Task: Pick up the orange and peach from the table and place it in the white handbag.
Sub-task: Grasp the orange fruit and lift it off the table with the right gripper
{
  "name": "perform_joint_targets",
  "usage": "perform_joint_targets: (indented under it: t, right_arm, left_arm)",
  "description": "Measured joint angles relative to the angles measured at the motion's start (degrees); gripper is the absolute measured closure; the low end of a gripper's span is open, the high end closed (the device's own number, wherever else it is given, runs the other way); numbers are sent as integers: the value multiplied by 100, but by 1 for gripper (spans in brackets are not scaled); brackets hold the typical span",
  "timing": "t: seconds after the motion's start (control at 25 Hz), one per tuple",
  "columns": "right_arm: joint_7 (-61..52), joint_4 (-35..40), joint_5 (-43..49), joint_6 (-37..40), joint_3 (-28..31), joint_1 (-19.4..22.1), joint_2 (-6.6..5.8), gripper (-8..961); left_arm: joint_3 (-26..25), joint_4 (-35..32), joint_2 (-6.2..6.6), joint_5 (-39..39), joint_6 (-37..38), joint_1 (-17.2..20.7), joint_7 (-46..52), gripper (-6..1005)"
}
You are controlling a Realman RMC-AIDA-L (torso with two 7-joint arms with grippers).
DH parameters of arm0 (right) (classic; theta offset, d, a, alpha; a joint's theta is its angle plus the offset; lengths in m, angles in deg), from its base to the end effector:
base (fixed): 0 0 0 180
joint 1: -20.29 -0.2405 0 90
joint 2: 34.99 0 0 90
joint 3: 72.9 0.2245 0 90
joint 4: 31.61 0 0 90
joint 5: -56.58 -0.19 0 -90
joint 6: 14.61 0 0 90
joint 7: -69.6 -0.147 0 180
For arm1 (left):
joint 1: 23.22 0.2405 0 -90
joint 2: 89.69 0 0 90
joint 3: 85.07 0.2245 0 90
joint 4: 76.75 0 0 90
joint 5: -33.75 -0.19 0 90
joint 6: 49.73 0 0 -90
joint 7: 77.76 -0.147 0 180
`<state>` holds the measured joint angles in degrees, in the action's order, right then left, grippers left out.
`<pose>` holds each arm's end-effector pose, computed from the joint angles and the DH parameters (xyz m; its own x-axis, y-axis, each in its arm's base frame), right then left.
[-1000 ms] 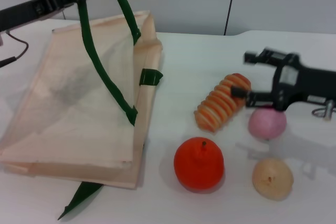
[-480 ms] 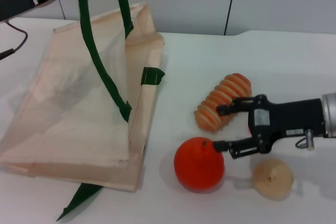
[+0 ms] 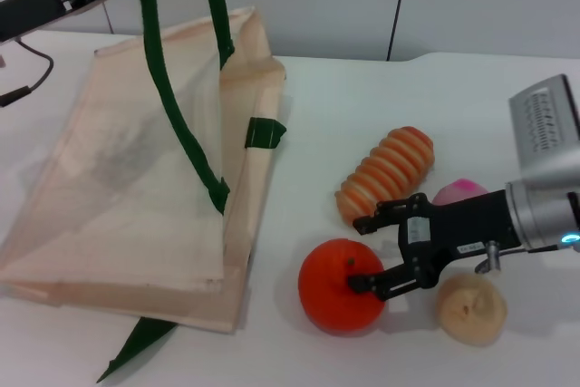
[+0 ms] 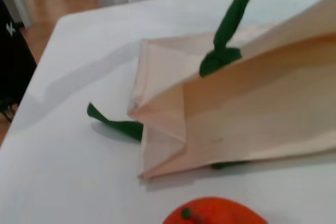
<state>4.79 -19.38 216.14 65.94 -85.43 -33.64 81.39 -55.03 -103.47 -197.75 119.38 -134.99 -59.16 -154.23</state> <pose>0.1942 0.3183 -0.0513 0.9698 -0.1724 -0.1727 -0.1722 -0.9849 0.0166 -0.2169 0.3635 0.1104 0.2849 0.4531 0.8447 0.7890 -0.6112 0.0618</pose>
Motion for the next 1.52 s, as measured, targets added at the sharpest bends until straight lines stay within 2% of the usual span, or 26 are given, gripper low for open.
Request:
perform_joint_targets:
  t: [0.4,1.16,1.52]
  right_arm:
    - [-254,-41,6,-112,-198,-133,2,193]
    - [-430,129,-18,-321,-337,-108,-21,210]
    - [-448,80,0,-11,-531,-138,-18,218]
  left_arm:
    - [-36,-11,-13,30,14,18,3,867]
    - [-205,-7,78,40,240,26,147,870]
    - [-226,-1,107,40,259,53,168,870]
